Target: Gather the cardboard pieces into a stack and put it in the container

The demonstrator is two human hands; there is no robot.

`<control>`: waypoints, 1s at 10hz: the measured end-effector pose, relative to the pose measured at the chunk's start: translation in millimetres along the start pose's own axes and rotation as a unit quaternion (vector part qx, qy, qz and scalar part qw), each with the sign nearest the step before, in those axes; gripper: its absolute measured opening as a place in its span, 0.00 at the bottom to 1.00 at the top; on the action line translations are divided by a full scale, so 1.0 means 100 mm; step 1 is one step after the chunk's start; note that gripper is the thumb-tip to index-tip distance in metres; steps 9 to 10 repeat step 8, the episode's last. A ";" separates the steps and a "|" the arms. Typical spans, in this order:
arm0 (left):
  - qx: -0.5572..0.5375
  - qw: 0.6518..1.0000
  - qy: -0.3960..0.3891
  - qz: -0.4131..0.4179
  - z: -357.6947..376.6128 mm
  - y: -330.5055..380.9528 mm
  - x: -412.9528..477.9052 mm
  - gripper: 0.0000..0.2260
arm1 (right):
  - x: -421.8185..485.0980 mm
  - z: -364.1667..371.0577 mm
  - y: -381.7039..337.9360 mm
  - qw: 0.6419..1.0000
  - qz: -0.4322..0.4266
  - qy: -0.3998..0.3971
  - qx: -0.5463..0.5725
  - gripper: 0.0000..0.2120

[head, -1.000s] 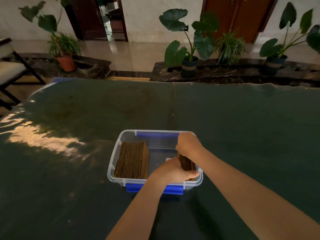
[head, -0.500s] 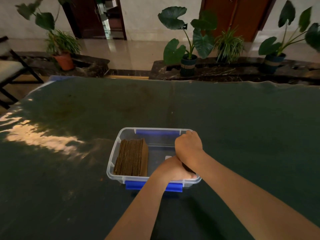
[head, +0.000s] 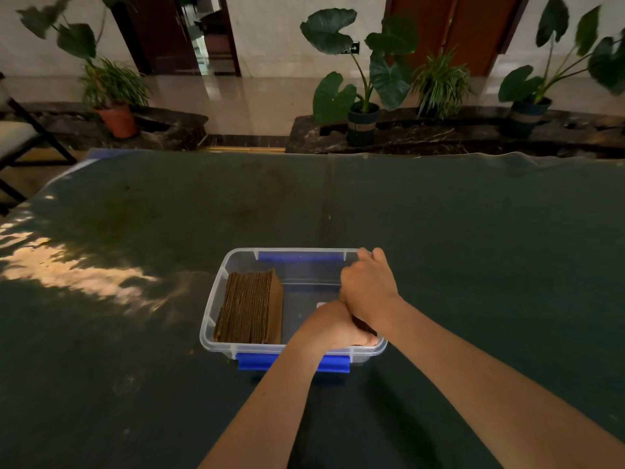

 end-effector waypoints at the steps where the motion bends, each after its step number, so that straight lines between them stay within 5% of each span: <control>1: 0.010 1.000 -0.003 0.006 0.01 0.00 0.04 0.25 | 0.00 0.01 0.01 1.000 -0.010 0.000 0.009 0.10; 5: 0.061 0.996 -0.034 0.050 0.00 0.06 -0.02 0.21 | -0.03 -0.01 0.19 0.995 -0.074 0.024 0.063 0.15; 7: 0.035 0.997 -0.041 0.064 0.02 0.04 -0.09 0.20 | -0.23 0.01 0.46 0.947 -0.115 0.093 0.285 0.14; 8: 0.040 0.998 0.002 0.053 -0.07 0.10 -0.24 0.21 | -0.37 0.01 0.74 0.883 -0.046 0.140 0.446 0.14; 10: 0.040 0.998 0.002 0.053 -0.07 0.10 -0.24 0.21 | -0.37 0.01 0.74 0.883 -0.046 0.140 0.446 0.14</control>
Point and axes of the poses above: each hand's wrist, its own x-axis towards the middle knuckle, its own z-axis out of the palm, y = z × x, the point moved 6 cm from there along x, towards the middle knuckle, and after that the axes turned 11 degrees about -y, right-handed, at the moved point
